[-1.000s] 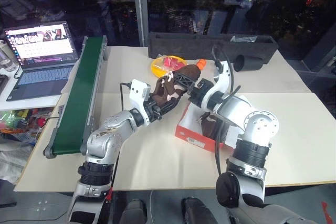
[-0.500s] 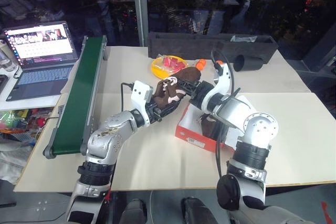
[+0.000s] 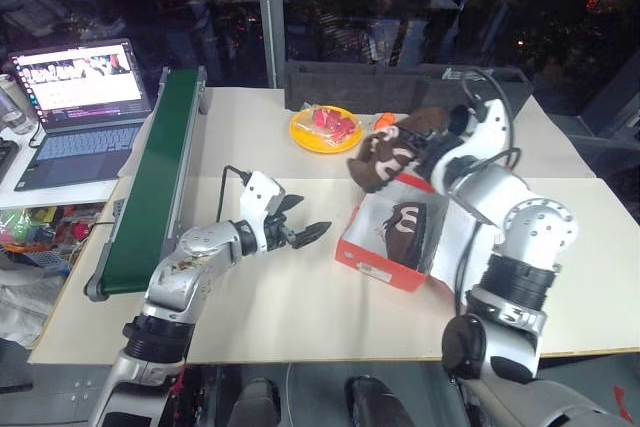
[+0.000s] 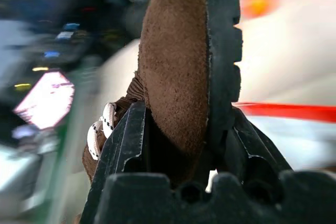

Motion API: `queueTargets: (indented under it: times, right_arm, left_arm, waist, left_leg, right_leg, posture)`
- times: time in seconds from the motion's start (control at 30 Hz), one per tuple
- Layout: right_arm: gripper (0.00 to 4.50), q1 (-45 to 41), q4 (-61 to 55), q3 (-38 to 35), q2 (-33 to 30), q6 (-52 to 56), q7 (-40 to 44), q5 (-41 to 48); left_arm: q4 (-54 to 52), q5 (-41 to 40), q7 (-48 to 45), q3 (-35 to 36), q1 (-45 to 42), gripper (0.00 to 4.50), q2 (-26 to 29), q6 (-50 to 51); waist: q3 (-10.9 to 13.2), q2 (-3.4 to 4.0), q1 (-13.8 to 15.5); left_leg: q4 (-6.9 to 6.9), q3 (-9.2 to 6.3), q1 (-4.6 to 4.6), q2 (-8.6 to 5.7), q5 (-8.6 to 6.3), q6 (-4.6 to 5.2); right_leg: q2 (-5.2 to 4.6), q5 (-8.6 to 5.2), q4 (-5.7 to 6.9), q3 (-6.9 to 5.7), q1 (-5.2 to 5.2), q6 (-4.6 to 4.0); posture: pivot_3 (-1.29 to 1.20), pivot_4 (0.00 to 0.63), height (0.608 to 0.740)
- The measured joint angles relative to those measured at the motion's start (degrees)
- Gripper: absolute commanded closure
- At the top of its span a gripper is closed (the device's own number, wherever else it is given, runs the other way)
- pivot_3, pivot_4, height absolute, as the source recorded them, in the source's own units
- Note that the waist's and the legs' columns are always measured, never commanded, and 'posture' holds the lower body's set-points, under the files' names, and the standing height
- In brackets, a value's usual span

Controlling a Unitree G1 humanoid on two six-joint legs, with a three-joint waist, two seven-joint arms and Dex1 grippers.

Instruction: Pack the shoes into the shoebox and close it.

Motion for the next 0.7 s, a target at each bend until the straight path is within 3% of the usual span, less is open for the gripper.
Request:
queueTargets:
  times: [0.17,0.3,0.47,0.53,0.7]
  right_arm:
    - [2.76,-1.3,0.5,-3.7,1.0,11.9,-6.8,4.3]
    - [2.76,-1.6,1.1,-3.0,0.9,19.9,-7.4,3.6]
    - [2.76,-0.3,3.8,4.5,-0.9,22.8,-2.0,-1.1]
    - [2.76,0.8,5.9,10.8,-3.1,22.1,2.7,-4.4]
    - [2.76,0.5,15.0,21.9,-4.8,13.9,13.9,-11.3]
  left_arm:
    - [0.3,1.2,-0.8,-1.1,0.0,0.05,-0.4,-1.4]
    - [0.4,2.0,-0.7,-1.8,0.0,0.05,-1.6,-1.7]
    - [0.4,2.5,-0.4,-2.1,0.0,0.05,-2.5,-2.1]
    - [0.4,2.7,-0.3,-2.1,0.1,0.05,-2.7,-2.1]
    - [0.4,2.8,0.1,-2.3,0.7,0.05,-3.8,-2.1]
  waist:
    - [0.0,0.06,-0.5]
    - [0.0,0.07,-0.5]
    - [0.0,0.07,-0.8]
    - [0.0,0.07,-0.9]
    - [0.0,0.07,-1.3]
  left_leg:
    - [-0.01,0.0,-0.02,0.02,0.0,0.01]
    - [-0.01,0.0,-0.04,0.0,0.0,0.01]
    - [-0.01,0.0,-0.04,0.0,0.0,0.01]
    - [-0.01,0.0,-0.04,0.0,-0.01,0.01]
    - [-0.01,0.0,0.01,0.01,-0.01,0.01]
  right_leg:
    - [0.01,0.0,0.01,0.02,-0.03,0.0]
    - [0.0,0.0,-0.02,0.01,-0.01,0.0]
    - [0.01,0.0,-0.03,0.01,-0.02,0.0]
    - [0.0,0.0,-0.04,0.01,-0.02,0.01]
    - [0.02,0.0,-0.02,0.02,0.01,0.01]
  posture:
    - [0.0,0.15,0.714]
    - [0.0,0.15,0.714]
    - [0.0,0.15,0.714]
    - [0.0,0.15,0.714]
    - [0.0,0.15,0.714]
